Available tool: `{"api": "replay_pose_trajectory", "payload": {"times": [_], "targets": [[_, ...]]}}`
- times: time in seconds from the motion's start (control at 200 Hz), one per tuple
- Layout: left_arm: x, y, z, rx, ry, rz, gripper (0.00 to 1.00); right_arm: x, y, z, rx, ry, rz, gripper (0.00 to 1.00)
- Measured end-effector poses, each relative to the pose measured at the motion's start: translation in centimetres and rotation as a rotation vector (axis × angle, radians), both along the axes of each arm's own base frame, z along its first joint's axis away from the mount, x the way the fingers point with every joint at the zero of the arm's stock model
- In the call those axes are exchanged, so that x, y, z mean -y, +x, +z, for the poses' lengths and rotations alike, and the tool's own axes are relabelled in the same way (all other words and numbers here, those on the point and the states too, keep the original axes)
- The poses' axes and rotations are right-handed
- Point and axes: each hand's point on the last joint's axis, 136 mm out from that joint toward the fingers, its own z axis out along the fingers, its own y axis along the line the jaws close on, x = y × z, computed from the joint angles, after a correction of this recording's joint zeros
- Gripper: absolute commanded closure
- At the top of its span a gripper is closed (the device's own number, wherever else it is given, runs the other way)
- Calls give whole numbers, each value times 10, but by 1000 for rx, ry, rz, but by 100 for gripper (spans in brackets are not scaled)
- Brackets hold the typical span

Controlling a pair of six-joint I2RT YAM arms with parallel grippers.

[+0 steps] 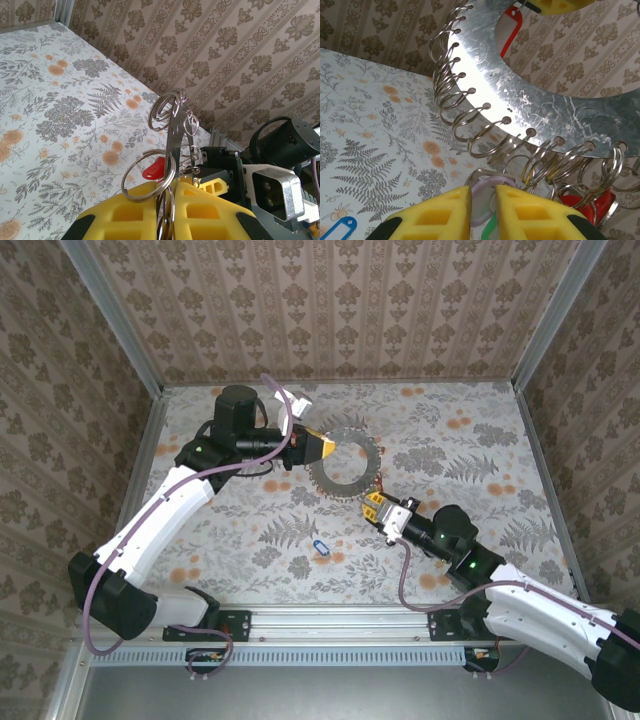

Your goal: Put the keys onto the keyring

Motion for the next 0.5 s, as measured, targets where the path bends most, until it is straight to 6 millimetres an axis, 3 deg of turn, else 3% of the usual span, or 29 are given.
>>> {"api": "replay_pose_trajectory", "payload": {"times": [0.24, 0.5], "targets": [[0, 0, 0, 0, 0, 0, 100, -1, 0, 0, 0, 3, 4, 78], [1, 0, 0, 3, 3, 4, 100, -4, -2, 15, 23, 59, 21, 77]]}}
